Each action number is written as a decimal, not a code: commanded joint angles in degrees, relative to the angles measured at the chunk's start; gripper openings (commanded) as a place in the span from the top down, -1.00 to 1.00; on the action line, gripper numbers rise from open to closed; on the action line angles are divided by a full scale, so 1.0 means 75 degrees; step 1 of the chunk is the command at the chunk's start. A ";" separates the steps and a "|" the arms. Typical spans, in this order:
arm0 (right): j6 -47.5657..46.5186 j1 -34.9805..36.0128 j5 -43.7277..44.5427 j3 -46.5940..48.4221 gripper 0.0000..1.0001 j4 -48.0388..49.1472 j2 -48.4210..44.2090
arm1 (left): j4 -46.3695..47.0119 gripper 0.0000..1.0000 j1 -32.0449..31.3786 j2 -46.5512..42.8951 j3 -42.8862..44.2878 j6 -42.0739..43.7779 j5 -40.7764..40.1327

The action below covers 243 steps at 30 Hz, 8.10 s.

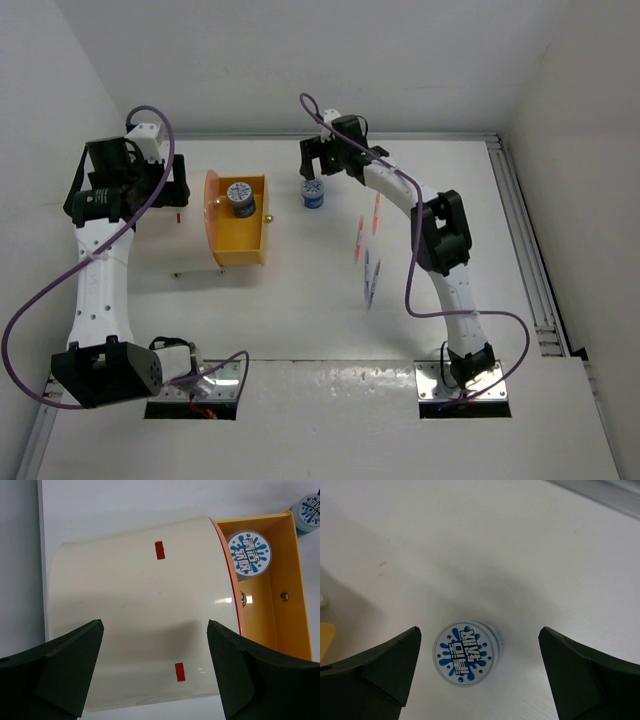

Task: Sort the stationery into containers
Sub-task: Pick up the stationery from the center of the board, then place the stationery in the drawer, then close the drawer in the storage box.

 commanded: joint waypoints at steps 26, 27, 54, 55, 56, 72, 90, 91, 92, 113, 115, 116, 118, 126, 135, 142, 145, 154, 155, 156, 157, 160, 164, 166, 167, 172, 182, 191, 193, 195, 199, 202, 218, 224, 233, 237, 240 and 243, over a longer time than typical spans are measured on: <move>-0.1096 0.0348 -0.0323 -0.0583 -0.32 -0.0042 0.0427 | 0.0123 -0.83 0.0095 0.0024 -0.0087 0.0098 -0.0175; -0.1131 0.0348 -0.0300 -0.0583 -0.26 0.0028 0.0415 | 0.0123 -0.83 0.0095 0.0035 -0.0087 0.0086 -0.0175; -0.1250 0.1096 -0.2221 -0.2975 1.00 0.0264 -0.4682 | 0.0170 -0.83 0.0165 -0.0070 -0.0169 0.0051 0.0106; -0.1156 0.1202 -0.2303 -0.2788 1.00 0.0240 -0.4706 | 0.0170 -0.83 0.0165 -0.0105 -0.0157 0.0051 0.0129; -0.1074 0.1459 -0.2408 -0.2717 1.00 0.0216 -0.4718 | 0.0181 -0.83 0.0154 -0.0105 -0.0134 0.0039 0.0141; -0.1073 0.3043 -0.2514 -0.1979 1.00 0.0673 -0.3359 | 0.0181 -0.83 0.0154 -0.0023 -0.0204 -0.0008 0.0247; -0.1225 0.3113 -0.2034 -0.1333 0.32 0.0826 -0.2046 | 0.0111 -0.84 0.0236 -0.0117 -0.0368 0.0145 0.0188; -0.1248 0.3114 -0.2011 -0.1345 0.14 0.0802 -0.2058 | 0.0099 -0.84 0.0224 -0.0117 -0.0356 0.0168 0.0188; -0.1249 0.3125 -0.1987 -0.1357 -0.16 0.0779 -0.2046 | 0.0099 -0.84 0.0236 -0.0117 -0.0322 0.0180 0.0211; 0.3413 0.0971 -0.1681 -0.3583 1.00 0.0170 -0.4133 | -0.0416 -0.78 0.0423 -0.0129 -0.0087 0.0672 0.0820; 0.3718 0.0841 -0.2124 -0.3595 1.00 0.0215 -0.3643 | -0.0498 -0.76 0.0435 -0.0082 -0.0098 0.0695 0.0879; 0.4010 0.0805 -0.2267 -0.3595 1.00 0.0320 -0.3477 | -0.0522 -0.75 0.0447 -0.0047 -0.0099 0.0730 0.0891; 0.4258 0.0851 -0.2478 -0.3502 1.00 0.0672 -0.3172 | -0.0534 -0.74 0.0447 -0.0023 -0.0133 0.0742 0.0868; 0.5102 0.1414 -0.3018 -0.3045 1.00 0.1470 -0.1918 | -0.0604 -0.76 0.0470 -0.0128 -0.0379 0.0894 0.1184; 0.5607 0.1742 -0.3194 -0.2470 1.00 0.2126 -0.1262 | -0.0651 -0.77 0.0470 -0.0082 -0.0520 0.0965 0.1383; 0.5970 0.1918 -0.3322 -0.2014 1.00 0.2594 -0.0746 | -0.0604 -0.76 0.0470 0.0012 -0.0754 0.1024 0.1477; 0.6099 0.1988 -0.3440 -0.1896 1.00 0.2770 -0.0605 | -0.0616 -0.77 0.0470 0.0012 -0.0871 0.1094 0.1407; 0.6006 0.2082 -0.3663 -0.2259 1.00 0.2853 -0.0956 | 0.0062 -0.80 0.0727 -0.0491 -0.0310 0.0206 -0.0073; 0.5936 0.2094 -0.3651 -0.2305 1.00 0.2853 -0.0991 | 0.0145 -0.80 0.0751 -0.0561 -0.0182 -0.0133 -0.0418; 0.5912 0.2071 -0.3651 -0.2376 1.00 0.2841 -0.1049 | 0.0158 -0.80 0.0856 -0.0539 0.0098 -0.0218 -0.0735; 0.5911 0.2059 -0.3651 -0.2399 1.00 0.2829 -0.1073 | 0.0123 -0.80 0.0938 -0.0516 0.0240 -0.0253 -0.1051; 0.5841 0.2024 -0.3639 -0.2458 1.00 0.2759 -0.1120 | 0.0076 -0.85 0.1430 -0.0247 0.0767 -0.0336 -0.1113; 0.5806 0.1977 -0.3651 -0.2540 1.00 0.2712 -0.1190 | -0.0123 -0.87 0.2086 0.0222 0.1365 -0.0079 -0.0412; 0.5748 0.1942 -0.3663 -0.2634 1.00 0.2701 -0.1284 | -0.0229 -0.87 0.2450 0.0467 0.1436 0.0062 0.0186; 0.5736 0.1930 -0.3651 -0.2704 1.00 0.2700 -0.1307 | -0.0229 -0.87 0.2659 0.0550 0.1448 0.0144 0.0350; 0.5607 0.1825 -0.3639 -0.2833 1.00 0.2642 -0.1366 | -0.0498 -0.87 0.3188 0.1322 0.1577 0.0460 0.1651; 0.5208 0.1742 -0.3312 -0.2318 1.00 0.2560 -0.0957 | -0.0522 -0.85 0.3307 0.2109 0.1413 0.0988 0.2836; 0.5559 0.2047 -0.2960 -0.1521 0.94 0.3145 -0.0266 | -0.0534 -0.84 0.3025 0.2215 0.0817 0.1176 0.2954; 0.5653 0.2129 -0.2948 -0.1392 0.92 0.3228 -0.0171 | -0.0534 -0.84 0.3002 0.2192 0.0734 0.1164 0.2965; 0.5689 0.2211 -0.2936 -0.1263 0.91 0.3286 -0.0019 | -0.0533 -0.84 0.2966 0.2192 0.0640 0.1176 0.2977; 0.5817 0.2386 -0.2889 -0.1076 0.90 0.3403 0.0180 | -0.0557 -0.84 0.2920 0.2203 0.0535 0.1234 0.3001; 0.5876 0.2469 -0.2854 -0.0900 0.89 0.3486 0.0309 | -0.0580 -0.83 0.2849 0.2227 0.0441 0.1328 0.3035; 0.5304 0.2587 -0.2902 -0.0900 0.70 0.3615 0.0556 | -0.0932 -0.78 0.2369 0.2508 0.0136 0.1833 0.3189; 0.5068 0.2247 -0.2269 -0.1145 0.70 0.3392 0.0381 | -0.0815 -0.79 0.2369 0.2543 0.0159 0.1762 0.2884; 0.4564 0.1930 -0.1847 -0.1287 0.38 0.3263 0.0063 | -0.0721 -0.79 0.2439 0.2906 0.0218 0.1704 0.2907; 0.4669 0.1965 -0.1729 -0.0772 0.33 0.3380 0.0391 | -0.0791 -0.79 0.2439 0.3094 0.0300 0.1727 0.2942; 0.4716 0.2070 -0.1636 -0.0210 0.30 0.3380 0.0684 | -0.0850 -0.79 0.2451 0.3222 0.0347 0.1797 0.2954; 0.4669 0.2234 -0.1542 0.0189 0.25 0.3415 0.0895 | -0.0932 -0.79 0.2415 0.3363 0.0359 0.1867 0.3035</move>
